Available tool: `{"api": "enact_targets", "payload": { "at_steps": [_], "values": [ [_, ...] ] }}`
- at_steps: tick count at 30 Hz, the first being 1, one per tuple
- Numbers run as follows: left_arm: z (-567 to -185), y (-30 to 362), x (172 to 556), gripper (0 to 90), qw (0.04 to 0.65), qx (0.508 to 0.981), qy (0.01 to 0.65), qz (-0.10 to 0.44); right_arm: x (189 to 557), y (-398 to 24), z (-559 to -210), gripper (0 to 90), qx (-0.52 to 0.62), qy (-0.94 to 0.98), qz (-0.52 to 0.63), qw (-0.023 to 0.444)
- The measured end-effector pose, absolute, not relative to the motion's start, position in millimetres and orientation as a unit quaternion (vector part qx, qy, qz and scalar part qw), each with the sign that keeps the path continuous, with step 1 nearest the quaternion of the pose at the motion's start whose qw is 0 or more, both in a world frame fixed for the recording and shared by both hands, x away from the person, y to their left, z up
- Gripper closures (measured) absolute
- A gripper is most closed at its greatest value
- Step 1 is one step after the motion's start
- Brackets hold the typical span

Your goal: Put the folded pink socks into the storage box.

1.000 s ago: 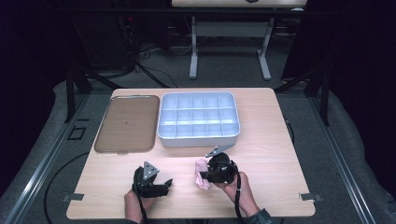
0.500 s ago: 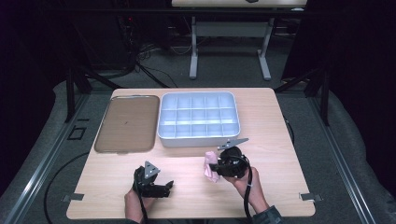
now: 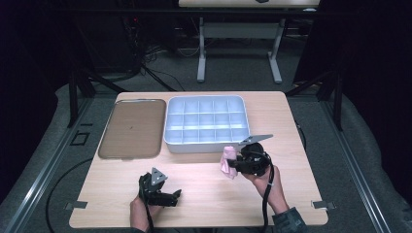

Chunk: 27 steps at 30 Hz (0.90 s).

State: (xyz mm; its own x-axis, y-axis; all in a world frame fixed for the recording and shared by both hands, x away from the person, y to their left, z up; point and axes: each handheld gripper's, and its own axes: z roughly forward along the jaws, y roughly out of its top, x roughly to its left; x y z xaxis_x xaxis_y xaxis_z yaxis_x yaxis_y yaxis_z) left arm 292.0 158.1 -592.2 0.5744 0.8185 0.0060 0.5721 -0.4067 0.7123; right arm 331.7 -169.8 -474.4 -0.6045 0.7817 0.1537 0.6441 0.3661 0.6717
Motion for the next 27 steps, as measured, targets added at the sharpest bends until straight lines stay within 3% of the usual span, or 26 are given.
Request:
{"api": "enact_targets", "payload": {
  "at_steps": [27],
  "values": [
    [-592, 157, 292, 0.0, 0.344, 0.82, 0.421, 0.179, 390, -187, -440, 73.3, 0.454, 0.801, 0.335, 0.201]
  ]
}}
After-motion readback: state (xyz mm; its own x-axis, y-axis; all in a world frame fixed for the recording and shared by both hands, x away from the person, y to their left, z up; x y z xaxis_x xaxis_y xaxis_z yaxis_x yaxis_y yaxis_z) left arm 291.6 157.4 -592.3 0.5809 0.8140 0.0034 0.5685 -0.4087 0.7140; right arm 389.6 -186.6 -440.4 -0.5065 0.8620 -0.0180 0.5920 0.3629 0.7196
